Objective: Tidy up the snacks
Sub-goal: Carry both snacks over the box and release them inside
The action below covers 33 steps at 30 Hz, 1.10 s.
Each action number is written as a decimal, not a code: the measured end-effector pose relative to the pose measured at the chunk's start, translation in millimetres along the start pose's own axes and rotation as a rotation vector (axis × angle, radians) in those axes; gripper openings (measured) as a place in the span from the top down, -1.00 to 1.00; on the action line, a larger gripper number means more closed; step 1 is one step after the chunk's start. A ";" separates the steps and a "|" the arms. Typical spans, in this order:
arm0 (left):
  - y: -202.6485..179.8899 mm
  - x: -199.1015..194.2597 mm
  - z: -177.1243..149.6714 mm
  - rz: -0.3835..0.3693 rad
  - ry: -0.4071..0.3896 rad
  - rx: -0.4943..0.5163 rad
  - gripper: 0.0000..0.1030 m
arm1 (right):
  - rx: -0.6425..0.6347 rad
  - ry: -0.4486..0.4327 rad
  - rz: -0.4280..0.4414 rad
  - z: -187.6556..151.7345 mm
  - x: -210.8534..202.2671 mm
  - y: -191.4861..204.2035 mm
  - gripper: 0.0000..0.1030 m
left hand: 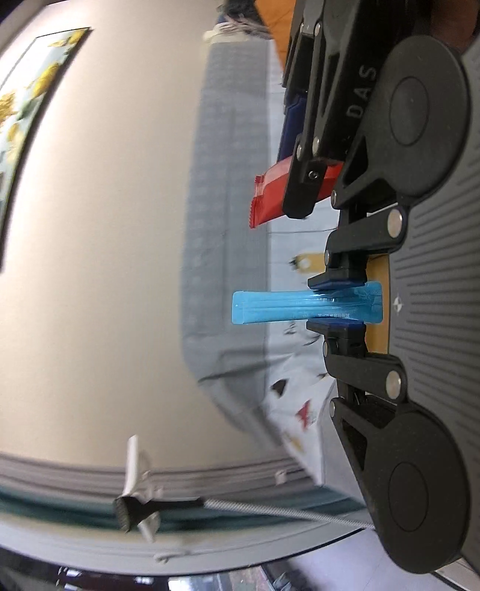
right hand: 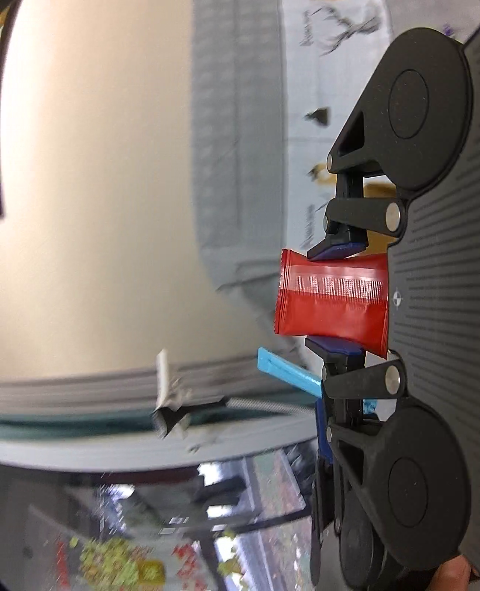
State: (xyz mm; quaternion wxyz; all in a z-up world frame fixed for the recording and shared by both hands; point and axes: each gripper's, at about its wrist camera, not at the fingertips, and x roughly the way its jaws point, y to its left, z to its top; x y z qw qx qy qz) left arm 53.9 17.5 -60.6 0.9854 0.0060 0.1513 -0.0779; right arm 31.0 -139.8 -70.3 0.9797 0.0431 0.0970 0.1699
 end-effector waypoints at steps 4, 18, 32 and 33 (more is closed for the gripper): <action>-1.5 -20.2 9.1 0.043 -0.079 0.024 0.67 | -0.018 -0.019 0.028 13.1 -8.7 9.3 0.13; 41.0 104.5 -107.8 0.037 0.340 -0.111 0.67 | 0.039 0.331 -0.075 -105.7 102.8 -35.5 0.12; 55.6 168.2 -181.8 0.052 0.538 -0.089 0.65 | 0.105 0.573 -0.090 -190.3 152.7 -56.7 0.10; 54.9 168.9 -181.9 0.050 0.542 -0.084 0.63 | 0.111 0.575 -0.092 -191.5 152.5 -57.8 0.07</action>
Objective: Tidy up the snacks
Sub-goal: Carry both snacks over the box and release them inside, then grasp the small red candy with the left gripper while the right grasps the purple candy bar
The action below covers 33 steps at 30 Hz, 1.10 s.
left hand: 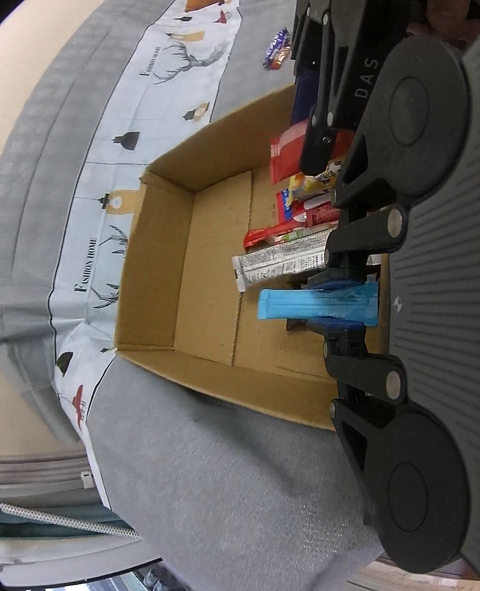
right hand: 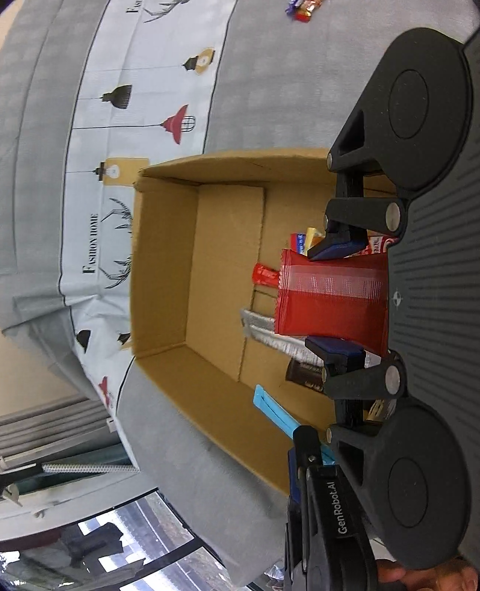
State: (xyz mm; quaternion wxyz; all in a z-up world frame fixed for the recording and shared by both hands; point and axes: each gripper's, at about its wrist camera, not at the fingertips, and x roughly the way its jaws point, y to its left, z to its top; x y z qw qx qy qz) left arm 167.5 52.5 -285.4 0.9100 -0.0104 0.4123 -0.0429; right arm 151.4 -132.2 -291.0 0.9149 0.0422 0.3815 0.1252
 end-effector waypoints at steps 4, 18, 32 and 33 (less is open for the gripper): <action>-4.5 -8.3 -1.7 0.053 -0.021 0.008 -0.54 | 0.022 -0.028 0.011 0.1 -8.6 -5.1 -0.68; -46.5 -48.1 0.9 -0.025 -0.034 0.025 -0.69 | 0.061 -0.074 -0.011 -12.7 -74.1 -47.0 -0.99; -184.2 -43.9 3.2 -0.211 -0.066 0.160 -0.75 | 0.132 -0.210 -0.189 -59.7 -138.4 -164.5 -0.99; -196.6 -37.0 5.3 -0.222 -0.074 0.169 -0.75 | 0.139 -0.230 -0.208 -63.1 -139.9 -179.1 -0.99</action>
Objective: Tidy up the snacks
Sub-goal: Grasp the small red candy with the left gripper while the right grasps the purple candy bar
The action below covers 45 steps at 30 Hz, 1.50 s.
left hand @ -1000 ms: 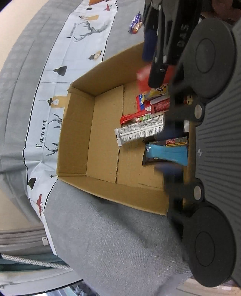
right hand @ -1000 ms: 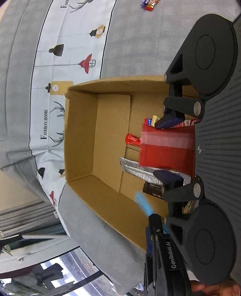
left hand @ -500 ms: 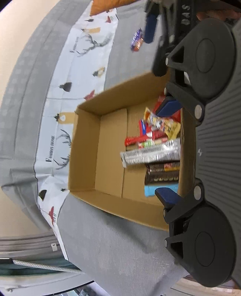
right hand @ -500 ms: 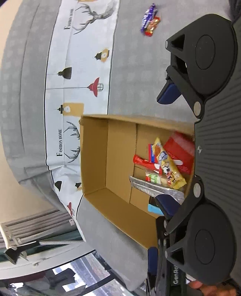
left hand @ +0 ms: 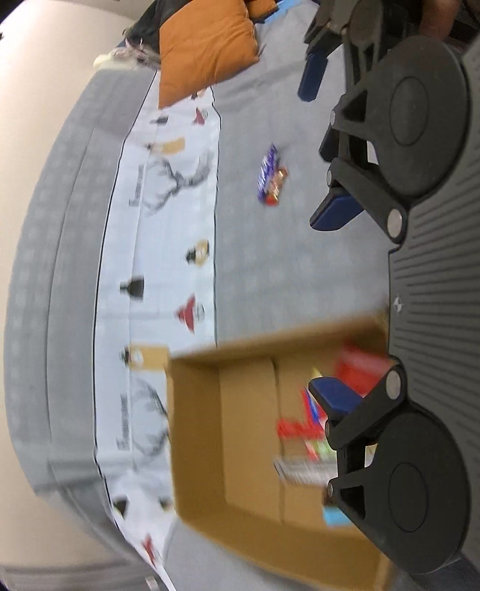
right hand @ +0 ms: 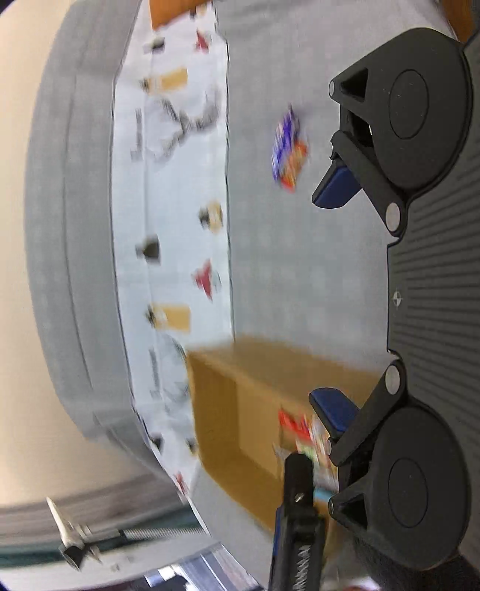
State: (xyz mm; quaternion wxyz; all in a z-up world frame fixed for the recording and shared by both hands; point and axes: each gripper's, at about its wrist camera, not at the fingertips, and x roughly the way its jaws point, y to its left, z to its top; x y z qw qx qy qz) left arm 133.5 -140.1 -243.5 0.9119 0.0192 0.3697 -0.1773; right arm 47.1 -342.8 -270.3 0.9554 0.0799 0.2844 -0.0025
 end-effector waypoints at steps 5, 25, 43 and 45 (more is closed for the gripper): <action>-47.5 71.7 17.3 -0.034 -0.027 0.023 -0.75 | -0.056 -0.111 -0.047 -9.6 17.9 -69.8 -0.99; -166.1 320.6 36.0 -0.341 0.228 0.205 -0.36 | -0.177 0.007 -0.023 -8.5 174.1 -220.5 -0.66; -99.7 284.4 18.4 -0.327 0.347 -0.043 0.52 | -0.103 0.237 -0.093 -38.0 154.7 -152.4 0.51; -105.4 285.4 23.5 -0.340 0.319 -0.084 0.27 | -0.011 0.232 -0.129 -47.3 138.7 -157.5 0.52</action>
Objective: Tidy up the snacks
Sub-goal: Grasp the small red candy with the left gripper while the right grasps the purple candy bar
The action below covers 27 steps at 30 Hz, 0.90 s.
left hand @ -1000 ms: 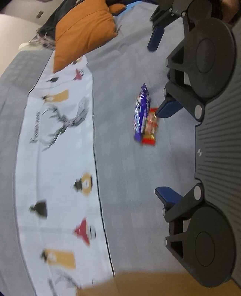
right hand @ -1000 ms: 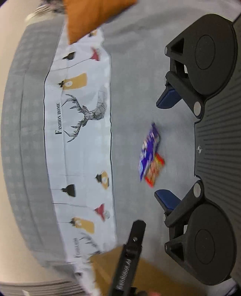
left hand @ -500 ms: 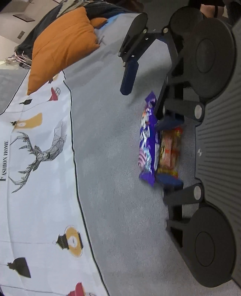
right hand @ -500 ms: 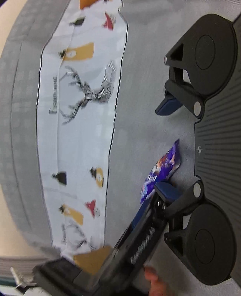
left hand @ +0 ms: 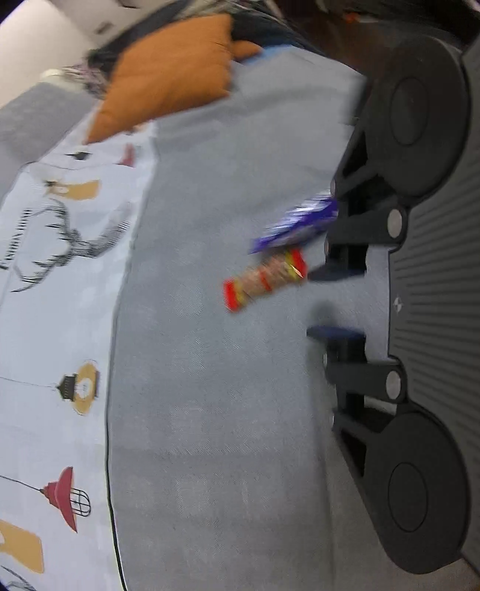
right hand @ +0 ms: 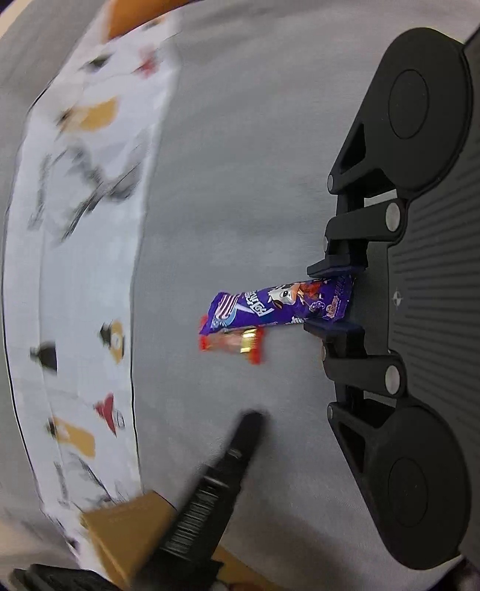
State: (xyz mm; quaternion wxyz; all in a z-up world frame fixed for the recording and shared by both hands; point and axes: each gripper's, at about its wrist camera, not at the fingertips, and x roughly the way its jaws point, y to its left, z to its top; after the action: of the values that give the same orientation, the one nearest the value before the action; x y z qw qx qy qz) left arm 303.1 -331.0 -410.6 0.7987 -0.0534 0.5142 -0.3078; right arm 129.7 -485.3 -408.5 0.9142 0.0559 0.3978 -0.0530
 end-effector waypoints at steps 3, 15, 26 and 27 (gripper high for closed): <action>-17.0 14.1 9.1 0.010 -0.016 0.020 0.23 | 0.029 -0.019 -0.067 -13.4 -9.1 -5.5 0.52; -40.6 46.3 21.7 0.160 0.050 0.188 0.64 | -0.012 -0.113 -0.003 -3.1 19.2 -24.5 -0.18; -5.6 -13.5 -44.4 0.259 0.057 0.284 0.64 | -0.023 -0.103 -0.011 -2.8 15.7 -23.3 0.50; -4.0 -14.8 -40.6 0.245 0.074 0.249 0.65 | -0.017 -0.097 -0.009 0.2 17.4 -23.6 0.55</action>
State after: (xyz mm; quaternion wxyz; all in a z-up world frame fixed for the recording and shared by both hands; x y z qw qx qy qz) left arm 262.5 -316.8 -416.2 0.8113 0.1204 0.5037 -0.2711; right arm 138.4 -509.7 -422.6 0.9327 0.0438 0.3535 -0.0564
